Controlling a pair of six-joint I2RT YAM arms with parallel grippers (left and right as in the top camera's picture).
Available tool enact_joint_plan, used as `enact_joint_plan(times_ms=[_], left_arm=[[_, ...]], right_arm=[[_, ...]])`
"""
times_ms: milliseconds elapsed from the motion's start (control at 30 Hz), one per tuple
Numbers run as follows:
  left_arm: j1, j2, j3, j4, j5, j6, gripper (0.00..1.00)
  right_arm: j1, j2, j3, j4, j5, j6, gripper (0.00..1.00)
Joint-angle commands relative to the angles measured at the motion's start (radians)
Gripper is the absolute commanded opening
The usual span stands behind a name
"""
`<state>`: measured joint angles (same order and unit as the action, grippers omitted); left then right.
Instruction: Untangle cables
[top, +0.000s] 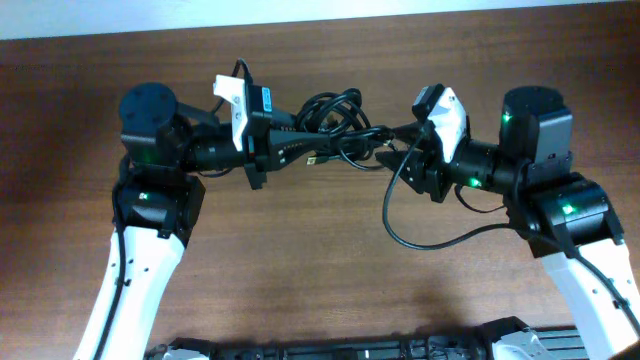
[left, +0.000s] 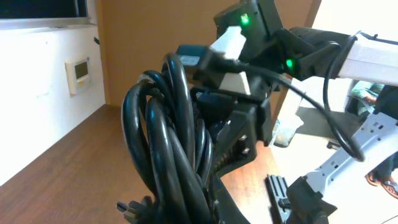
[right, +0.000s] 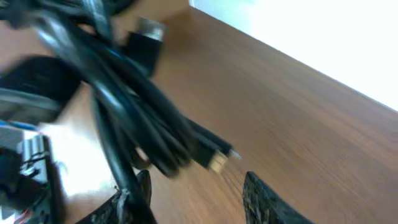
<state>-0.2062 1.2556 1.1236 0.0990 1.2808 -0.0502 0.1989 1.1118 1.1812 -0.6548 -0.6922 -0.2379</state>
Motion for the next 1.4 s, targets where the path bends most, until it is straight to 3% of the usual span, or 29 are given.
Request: enact_joint_plan(times_ms=[0, 267, 333, 400, 567, 600, 700, 867, 967, 1067, 1233, 1367], left_arm=[[0.003, -0.015, 0.0, 0.021, 0.008, -0.014, 0.0], [-0.027, -0.015, 0.0, 0.021, 0.062, -0.013, 0.0], [-0.027, -0.015, -0.001, 0.014, -0.046, -0.014, 0.0], [-0.027, -0.015, -0.001, -0.022, -0.247, -0.015, 0.0], [-0.027, -0.016, -0.001, -0.063, -0.531, -0.095, 0.0], [-0.027, -0.015, -0.001, -0.062, -0.538, -0.097, 0.0], [-0.055, -0.015, -0.001, -0.027, -0.538, -0.14, 0.0], [-0.141, -0.015, -0.001, -0.003, -0.543, -0.136, 0.0], [-0.145, -0.016, -0.001, 0.006, -0.526, -0.136, 0.0], [-0.144, -0.016, -0.001, 0.1, -0.375, -0.137, 0.0], [-0.127, -0.016, -0.001, 0.188, -0.294, -0.136, 0.0], [-0.022, -0.015, -0.001, 0.182, -0.34, -0.148, 0.0]], right_arm=[[-0.004, 0.001, 0.011, -0.013, 0.298, 0.135, 0.56], [-0.004, 0.001, 0.011, -0.03, 0.528, 0.28, 0.57], [-0.004, 0.0, 0.011, -0.051, 0.475, 0.28, 0.6], [-0.004, -0.002, 0.011, -0.077, 0.41, 0.28, 0.64], [-0.004, -0.019, 0.011, -0.087, 0.179, 0.283, 0.83], [-0.004, -0.024, 0.011, -0.068, 0.176, 0.332, 0.9], [-0.003, -0.024, 0.011, -0.006, 0.171, 0.428, 0.93], [-0.003, -0.02, 0.011, 0.028, 0.222, 0.438, 0.93], [-0.003, -0.006, 0.011, 0.01, 0.375, 0.438, 0.93], [-0.003, 0.018, 0.011, -0.004, 0.567, 0.438, 0.93], [-0.004, 0.03, 0.011, -0.068, 0.771, 0.438, 0.93], [-0.004, 0.016, 0.011, -0.085, 0.647, 0.438, 0.96]])
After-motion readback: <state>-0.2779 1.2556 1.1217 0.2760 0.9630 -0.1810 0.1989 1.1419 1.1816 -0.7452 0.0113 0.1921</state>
